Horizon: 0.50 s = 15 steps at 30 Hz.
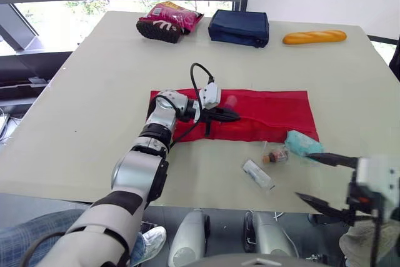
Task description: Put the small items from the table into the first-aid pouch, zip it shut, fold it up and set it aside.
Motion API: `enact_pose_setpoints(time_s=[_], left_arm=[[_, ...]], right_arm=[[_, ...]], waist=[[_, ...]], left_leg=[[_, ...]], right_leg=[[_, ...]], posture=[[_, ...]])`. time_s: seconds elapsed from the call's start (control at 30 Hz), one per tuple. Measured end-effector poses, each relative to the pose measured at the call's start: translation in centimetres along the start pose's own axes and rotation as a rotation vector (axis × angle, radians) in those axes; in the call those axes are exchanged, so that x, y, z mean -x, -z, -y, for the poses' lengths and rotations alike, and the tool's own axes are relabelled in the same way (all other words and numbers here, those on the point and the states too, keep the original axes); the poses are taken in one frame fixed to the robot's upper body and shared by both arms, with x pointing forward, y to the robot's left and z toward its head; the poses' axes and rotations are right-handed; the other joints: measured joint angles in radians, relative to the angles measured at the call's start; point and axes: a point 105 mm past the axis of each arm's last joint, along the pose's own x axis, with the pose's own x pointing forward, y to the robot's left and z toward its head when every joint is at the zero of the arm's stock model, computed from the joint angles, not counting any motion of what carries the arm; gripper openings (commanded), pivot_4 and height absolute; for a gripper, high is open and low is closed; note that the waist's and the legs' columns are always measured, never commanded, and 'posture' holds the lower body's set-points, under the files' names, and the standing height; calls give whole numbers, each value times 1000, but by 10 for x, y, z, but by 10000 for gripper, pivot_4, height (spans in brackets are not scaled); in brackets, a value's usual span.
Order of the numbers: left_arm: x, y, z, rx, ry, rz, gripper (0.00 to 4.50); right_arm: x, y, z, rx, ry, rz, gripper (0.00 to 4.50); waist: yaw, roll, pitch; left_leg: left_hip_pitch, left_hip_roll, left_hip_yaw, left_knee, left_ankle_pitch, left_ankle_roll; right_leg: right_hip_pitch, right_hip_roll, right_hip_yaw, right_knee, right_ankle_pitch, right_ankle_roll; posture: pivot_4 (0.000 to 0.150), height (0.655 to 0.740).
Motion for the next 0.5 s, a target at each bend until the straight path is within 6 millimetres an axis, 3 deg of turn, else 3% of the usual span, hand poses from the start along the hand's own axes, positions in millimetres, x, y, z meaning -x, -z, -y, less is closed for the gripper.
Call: enact_pose_setpoints(time_s=[0.33, 0.43, 0.47, 0.5], left_arm=[[-1, 2, 1, 6, 4, -7, 0], [-1, 2, 1, 6, 4, -8, 0], [-1, 2, 1, 6, 4, -8, 0], [-1, 2, 0, 6, 5, -8, 0]], right_arm=[[-50, 44, -5, -55, 7, -83, 43681], [-57, 52, -6, -95, 25, -101, 37388], [-59, 53, -6, -107, 35, -95, 33930], [-59, 52, -5, -109, 42, -93, 26823]], waist=[[0, 0, 0], [0, 0, 0], [0, 0, 0], [0, 0, 0]], left_leg=[[0, 0, 0, 0, 0, 0], [0, 0, 0, 0, 0, 0], [0, 0, 0, 0, 0, 0], [0, 0, 0, 0, 0, 0]], right_leg=[[0, 0, 0, 0, 0, -1], [0, 0, 0, 0, 1, -1], [0, 0, 0, 0, 1, -1], [0, 0, 0, 0, 1, -1]], posture=[[1500, 7164], [1500, 7164], [1500, 7164], [1500, 7164]])
